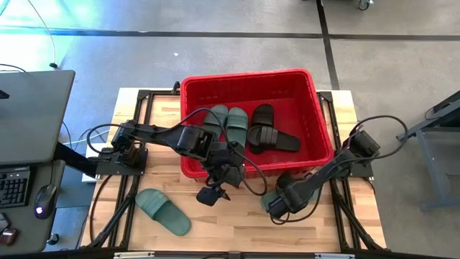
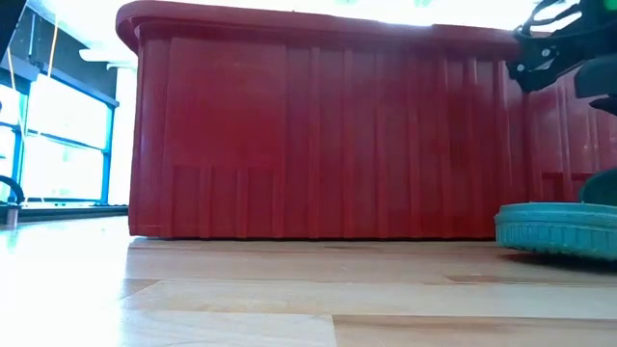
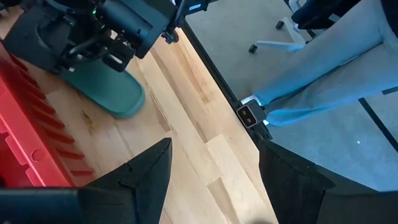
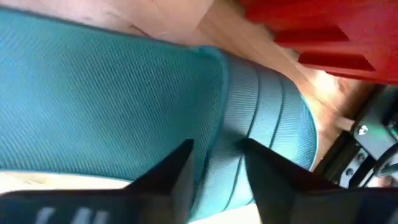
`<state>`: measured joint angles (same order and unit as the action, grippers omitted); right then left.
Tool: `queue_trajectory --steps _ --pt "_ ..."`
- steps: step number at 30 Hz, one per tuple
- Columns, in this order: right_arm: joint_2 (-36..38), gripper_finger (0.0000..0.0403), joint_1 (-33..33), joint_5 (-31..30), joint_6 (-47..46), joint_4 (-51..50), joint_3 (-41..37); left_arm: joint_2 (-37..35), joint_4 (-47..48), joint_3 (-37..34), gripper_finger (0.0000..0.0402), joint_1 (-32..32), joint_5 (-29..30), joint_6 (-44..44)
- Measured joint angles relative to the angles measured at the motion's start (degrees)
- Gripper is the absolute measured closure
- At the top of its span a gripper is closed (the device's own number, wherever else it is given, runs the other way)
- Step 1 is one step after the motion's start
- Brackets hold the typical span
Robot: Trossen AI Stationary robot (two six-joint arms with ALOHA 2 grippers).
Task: Pick and place slides into bin
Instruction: Put the green slipper into the red bin
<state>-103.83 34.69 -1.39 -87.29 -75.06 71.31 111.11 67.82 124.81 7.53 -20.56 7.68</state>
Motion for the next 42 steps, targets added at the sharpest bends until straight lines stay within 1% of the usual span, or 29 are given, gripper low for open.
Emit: queue_trajectory --steps 4,5,6,9,12,15,18,20,22,24,26,27,30,31,32,34,36,38,40,41,42 --pt "0.01 0.0373 0.09 0.99 2.2 0.65 0.0 0.0 0.06 0.0 0.0179 0.0 0.0 -0.02" --pt "0.02 0.0387 0.09 1.24 3.04 0.97 0.0 0.0 0.06 0.0 0.0179 0.0 -0.03 -0.06" --pt "0.04 0.0392 0.09 1.5 3.66 1.22 0.02 0.0 0.08 0.0 0.0179 0.0 -0.32 -0.31" --pt "0.04 0.0389 0.09 1.66 4.82 2.66 0.04 0.0 -0.21 0.0 0.0179 0.08 -2.46 -0.44" --pt "0.04 0.0399 0.6 1.47 8.97 5.79 2.93 0.0 -0.2 0.7 0.0179 0.52 -4.63 -0.44" --pt "-0.02 0.04 1.87 -0.6 11.03 8.16 9.04 -0.09 -0.31 2.19 0.0179 1.28 -7.1 -0.72" --pt "0.0 0.0401 3.32 -3.64 12.32 7.41 18.61 -0.09 -0.27 4.52 0.0179 2.55 -9.43 -2.33" --pt "0.0 0.0402 4.18 -6.74 10.64 3.56 25.55 -0.09 -0.15 7.1 0.0179 3.51 -11.45 -3.95" --pt "0.02 0.0402 5.07 -10.33 8.22 -2.71 33.06 -0.12 -0.07 10.1 0.0179 4.49 -12.93 -5.57" --pt "0.04 0.0402 6.02 -13.62 5.78 -8.31 40.45 -1.8 -3.58 9.29 0.0179 5.44 -13.84 -6.49" --pt "0.04 0.0402 6.92 -17.47 4.83 -12.28 48.05 -3.13 -4.15 9.18 0.0179 5.96 -13.86 -6.88" --pt "0.11 0.0402 7.62 -20.1 5.66 -12.96 51.73 -3.8 -4.21 9.69 0.0179 6.26 -12.84 -6.93" --pt "0.11 0.0402 9.75 -30.32 12.2 -12.36 62.11 -6.02 -3.79 10.23 0.0179 7.45 -8.94 -6.97" --pt "0.34 0.0402 10.11 -34.39 15.06 -11.78 63.95 -6.64 -3.67 10.23 0.0179 7.83 -8.08 -6.97" --pt "2.12 0.0402 10.21 -38.61 19.0 -9.18 62.92 -7.23 -3.58 10.23 0.0179 8.0 -7.57 -6.95" --pt "6.23 0.0403 9.87 -43.86 27.04 -4.93 58.97 -8.13 -3.4 10.23 0.0179 8.53 -6.71 -6.95" --pt "9.28 0.0403 8.1 -47.0 32.1 -6.36 57.01 -9.23 -3.11 10.21 0.0179 8.81 -5.11 -6.91" --pt "11.43 0.0403 5.99 -50.49 33.5 -10.39 56.36 -9.65 -3.63 10.26 0.0179 8.8 -3.71 -6.93" --pt "12.54 0.0403 2.57 -52.37 34.93 -15.13 56.24 -10.02 -3.01 10.21 0.0179 8.75 -2.88 -6.93" --pt "12.87 0.0403 0.4 -52.93 36.84 -15.47 56.16 -10.06 -2.88 10.16 0.0179 8.72 -2.58 -6.95" --pt "13.42 0.0403 -2.05 -53.25 41.01 -14.92 55.85 -10.11 -3.15 10.16 0.0179 8.69 -2.53 -6.95"
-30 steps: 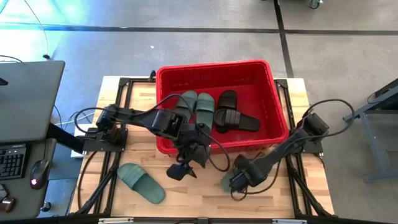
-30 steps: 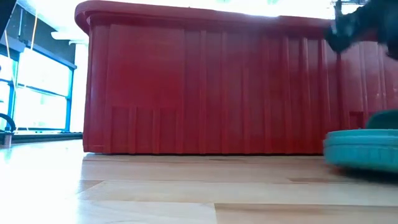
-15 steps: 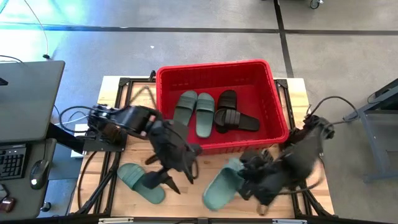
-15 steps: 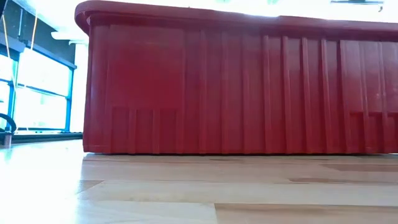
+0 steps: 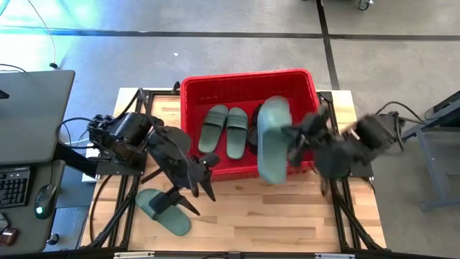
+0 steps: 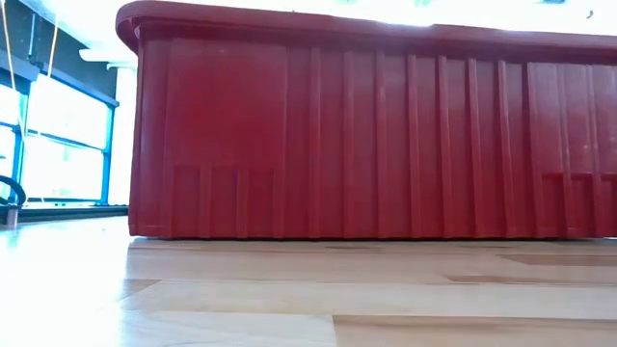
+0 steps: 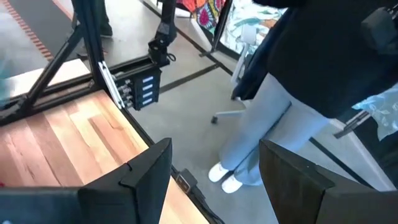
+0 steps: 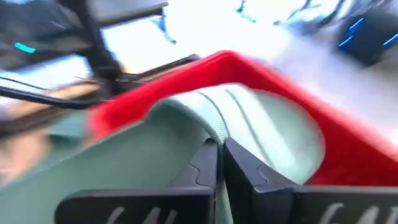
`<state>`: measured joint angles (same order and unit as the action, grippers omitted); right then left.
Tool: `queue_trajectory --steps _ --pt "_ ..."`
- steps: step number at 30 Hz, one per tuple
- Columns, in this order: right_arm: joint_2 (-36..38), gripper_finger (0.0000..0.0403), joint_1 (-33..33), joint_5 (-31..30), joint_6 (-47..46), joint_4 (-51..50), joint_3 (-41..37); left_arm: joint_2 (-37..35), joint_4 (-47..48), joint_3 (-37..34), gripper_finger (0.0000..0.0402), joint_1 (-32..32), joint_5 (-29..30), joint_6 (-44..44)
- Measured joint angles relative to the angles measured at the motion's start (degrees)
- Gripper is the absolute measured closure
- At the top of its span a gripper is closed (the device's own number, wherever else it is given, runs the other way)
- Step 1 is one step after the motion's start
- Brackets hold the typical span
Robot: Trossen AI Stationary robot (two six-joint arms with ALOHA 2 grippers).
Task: Pick and place slides into bin
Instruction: Put the green slipper into the red bin
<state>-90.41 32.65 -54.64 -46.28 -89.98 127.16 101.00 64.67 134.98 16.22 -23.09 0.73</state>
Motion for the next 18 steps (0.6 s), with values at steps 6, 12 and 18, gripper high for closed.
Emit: queue_trajectory --steps 6,12,18 --pt "1.28 0.0403 -16.72 4.63 18.29 0.04 -2.34 -0.18 -0.18 0.02 0.0179 -0.04 0.28 -1.03" --pt "2.11 0.0403 -31.63 13.59 26.19 -0.14 -12.27 -0.18 -0.2 -0.04 0.0179 -0.07 1.25 -1.73" --pt "2.32 0.0403 -43.46 19.1 27.47 1.78 -24.47 -0.18 -0.27 -0.04 0.0179 -0.08 2.44 -2.75"
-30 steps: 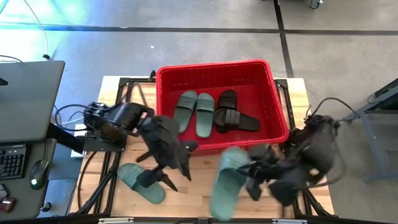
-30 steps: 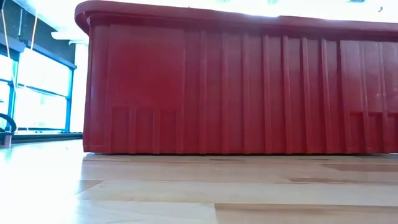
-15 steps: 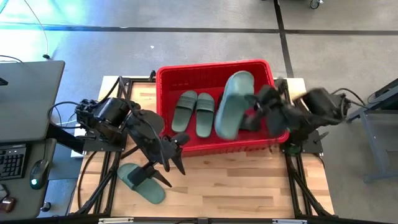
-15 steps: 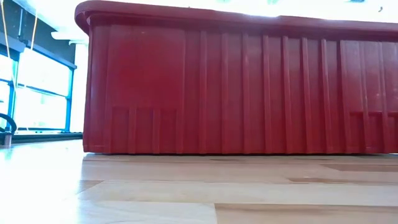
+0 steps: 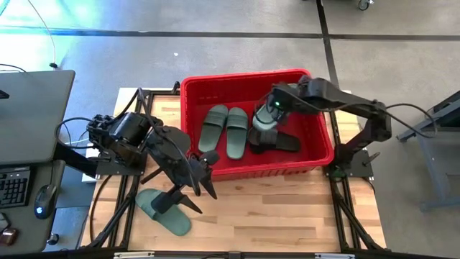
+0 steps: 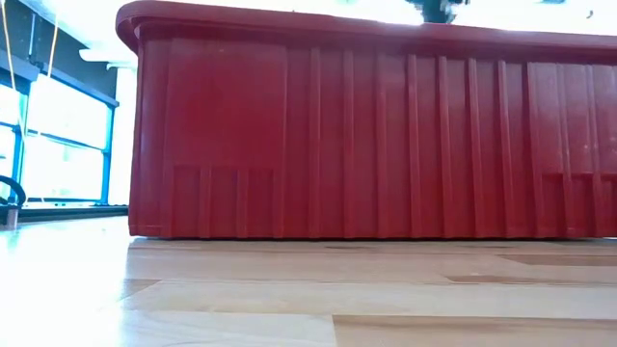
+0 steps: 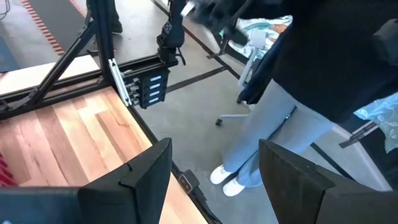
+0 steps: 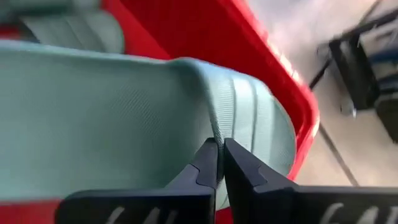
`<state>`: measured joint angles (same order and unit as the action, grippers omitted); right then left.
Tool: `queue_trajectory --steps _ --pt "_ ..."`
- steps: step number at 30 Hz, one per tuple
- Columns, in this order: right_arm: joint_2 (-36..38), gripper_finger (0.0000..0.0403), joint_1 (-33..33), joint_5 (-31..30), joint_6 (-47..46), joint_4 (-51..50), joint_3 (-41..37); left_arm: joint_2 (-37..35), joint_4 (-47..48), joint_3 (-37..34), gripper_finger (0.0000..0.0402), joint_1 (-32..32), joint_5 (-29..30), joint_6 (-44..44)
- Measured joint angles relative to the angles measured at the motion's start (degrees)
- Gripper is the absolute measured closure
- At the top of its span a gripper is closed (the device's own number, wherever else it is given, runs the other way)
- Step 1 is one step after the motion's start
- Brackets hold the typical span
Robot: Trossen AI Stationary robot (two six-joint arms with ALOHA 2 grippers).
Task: Pick and place slides into bin
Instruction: Put the green slipper into the red bin
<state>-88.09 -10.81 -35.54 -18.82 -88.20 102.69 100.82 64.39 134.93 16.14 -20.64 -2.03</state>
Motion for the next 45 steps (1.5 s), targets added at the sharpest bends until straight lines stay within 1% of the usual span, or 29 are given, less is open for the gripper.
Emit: queue_trajectory --steps 4,9,12,16,20,23,25,28,32,39,42,45 --pt "0.0 0.0403 -5.27 4.24 5.41 5.89 -7.77 0.02 -0.02 0.0 0.0179 0.02 0.04 -0.59" --pt "0.0 0.0403 -10.42 7.23 8.54 11.35 -16.15 0.02 0.03 0.0 0.0179 0.02 0.48 -1.31" --pt "0.0 0.04 -13.06 9.59 12.65 13.81 -20.1 0.02 0.03 0.0 0.0179 0.02 0.48 -2.28" --pt "0.0 0.0384 -15.62 12.7 16.45 17.46 -23.63 0.02 0.03 0.0 0.0179 0.02 0.46 -6.1" --pt "0.02 0.0362 -16.71 10.52 19.21 19.92 -24.46 0.04 0.07 0.0 0.0179 0.02 0.46 -10.55" --pt "0.02 0.0345 -16.94 10.8 20.67 20.29 -24.48 0.04 0.03 0.0 0.0179 0.02 0.46 -13.17" --pt "0.02 0.0333 -16.94 11.36 23.46 20.8 -24.46 0.04 0.03 0.0 0.0179 0.02 0.44 -14.2" --pt "0.02 0.0318 -16.94 13.17 26.84 21.76 -24.46 0.07 0.05 0.0 0.0179 0.02 0.33 -15.02" --pt "0.02 0.0298 -16.94 17.29 29.33 23.11 -24.86 0.07 0.05 0.0 0.0179 0.02 0.24 -15.03" --pt "0.02 0.0267 -16.94 18.37 30.01 23.29 -24.87 0.07 0.16 0.0 0.0179 0.02 0.26 -14.9" --pt "0.02 0.0249 -16.94 20.51 31.19 23.75 -24.87 0.07 0.26 0.0 0.0179 0.02 0.26 -14.74" --pt "0.02 0.0228 -16.94 24.84 28.65 24.45 -24.87 0.07 0.53 0.0 0.0179 0.02 0.28 -13.71"
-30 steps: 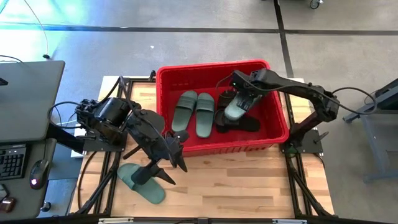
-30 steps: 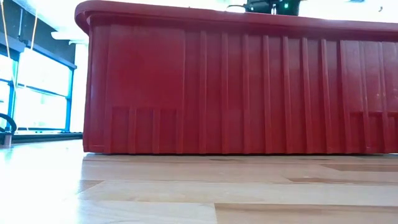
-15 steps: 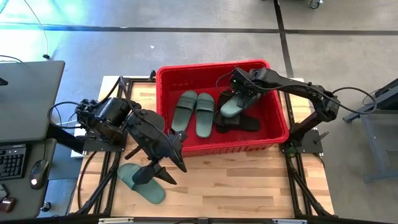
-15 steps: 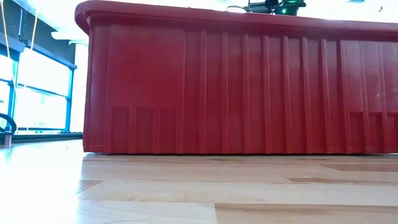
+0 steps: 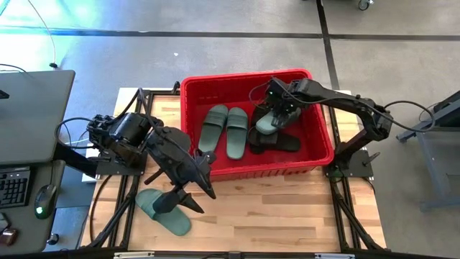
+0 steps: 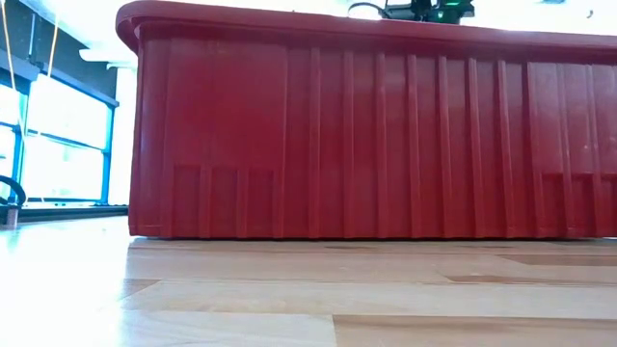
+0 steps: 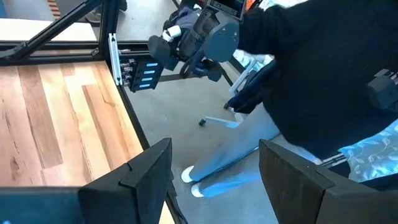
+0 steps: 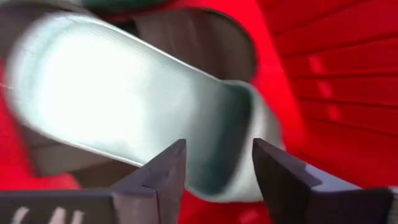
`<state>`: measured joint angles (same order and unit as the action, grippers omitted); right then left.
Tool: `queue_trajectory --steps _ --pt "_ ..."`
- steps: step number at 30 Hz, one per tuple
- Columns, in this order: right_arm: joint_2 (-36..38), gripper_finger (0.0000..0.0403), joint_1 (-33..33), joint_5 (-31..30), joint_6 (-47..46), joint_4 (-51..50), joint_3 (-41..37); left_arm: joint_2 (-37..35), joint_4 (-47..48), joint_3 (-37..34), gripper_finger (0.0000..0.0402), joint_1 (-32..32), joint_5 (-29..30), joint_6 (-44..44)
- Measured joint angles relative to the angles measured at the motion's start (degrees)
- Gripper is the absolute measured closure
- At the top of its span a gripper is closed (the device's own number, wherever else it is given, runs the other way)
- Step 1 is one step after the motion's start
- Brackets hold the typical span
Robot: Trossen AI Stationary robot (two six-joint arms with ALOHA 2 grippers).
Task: Pick and place slides into bin
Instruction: Put the green slipper into the red bin
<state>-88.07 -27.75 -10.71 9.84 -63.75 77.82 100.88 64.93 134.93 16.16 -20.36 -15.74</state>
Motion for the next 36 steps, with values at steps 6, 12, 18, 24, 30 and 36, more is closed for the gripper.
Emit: queue_trajectory --steps 6,12,18,24,30,36 --pt "0.0 0.0197 1.77 3.9 -5.55 0.33 0.0 0.59 0.3 0.0 0.0179 0.85 1.02 6.91" --pt "0.44 0.0198 5.45 -2.07 -11.98 2.9 1.05 2.5 3.98 -0.11 0.0179 1.53 0.6 15.99" --pt "0.7 0.0207 12.15 -1.77 -22.45 5.51 12.65 5.15 14.16 0.09 0.0179 3.27 0.6 15.44" --pt "0.94 0.0208 24.03 0.23 -26.0 8.12 25.78 6.94 25.18 -0.4 0.0179 9.79 12.15 7.62" --pt "0.9 0.0208 35.1 0.18 -27.36 9.84 29.78 7.02 22.33 -2.38 0.0179 16.33 18.74 3.78" --pt "0.62 0.0209 40.46 0.93 -32.3 8.55 28.66 7.57 18.7 -2.38 0.0179 19.48 20.18 0.86"
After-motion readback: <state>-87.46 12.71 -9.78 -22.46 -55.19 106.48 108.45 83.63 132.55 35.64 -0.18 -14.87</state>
